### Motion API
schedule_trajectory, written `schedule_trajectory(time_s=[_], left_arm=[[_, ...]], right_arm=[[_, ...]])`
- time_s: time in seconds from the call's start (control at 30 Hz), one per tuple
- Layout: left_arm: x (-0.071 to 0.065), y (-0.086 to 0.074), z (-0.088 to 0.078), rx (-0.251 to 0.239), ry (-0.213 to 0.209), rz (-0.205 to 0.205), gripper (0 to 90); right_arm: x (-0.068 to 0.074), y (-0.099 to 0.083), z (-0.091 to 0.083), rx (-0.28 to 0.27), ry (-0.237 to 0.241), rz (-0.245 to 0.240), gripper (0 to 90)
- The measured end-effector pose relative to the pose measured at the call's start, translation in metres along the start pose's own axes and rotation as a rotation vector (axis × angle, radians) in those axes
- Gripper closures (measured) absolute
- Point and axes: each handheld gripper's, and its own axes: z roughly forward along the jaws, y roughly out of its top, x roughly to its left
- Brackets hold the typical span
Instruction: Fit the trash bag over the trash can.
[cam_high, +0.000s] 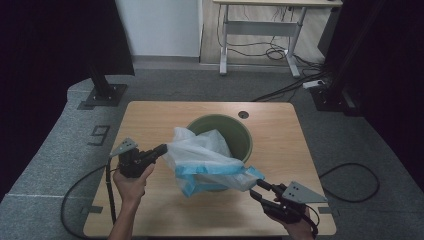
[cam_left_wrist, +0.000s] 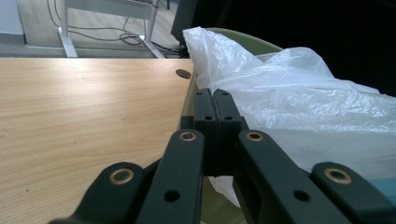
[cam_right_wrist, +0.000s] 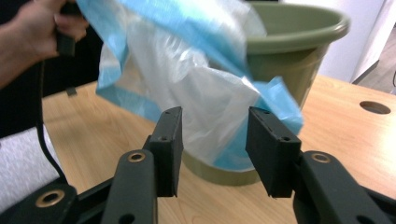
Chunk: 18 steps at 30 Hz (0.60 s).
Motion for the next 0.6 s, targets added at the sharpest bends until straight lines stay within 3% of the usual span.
schedule_trajectory(time_s=[0.23,0.4,0.6], left_arm=[[0.0,0.002,-0.001,0.003,0.007,0.007,89.9],[0.0,0.003,-0.001,0.007,0.007,0.01,89.9],[-0.002,0.003,-0.001,0.012,0.005,0.013,90.0]], right_arm=[[-0.009,0.012,-0.007,-0.038,-0.023,0.014,50.4],[-0.012,0.02,-0.005,-0.032,-0.047,-0.018,47.9],[-0.028,0.026,0.005,-0.016,-0.076,-0.022,46.4]])
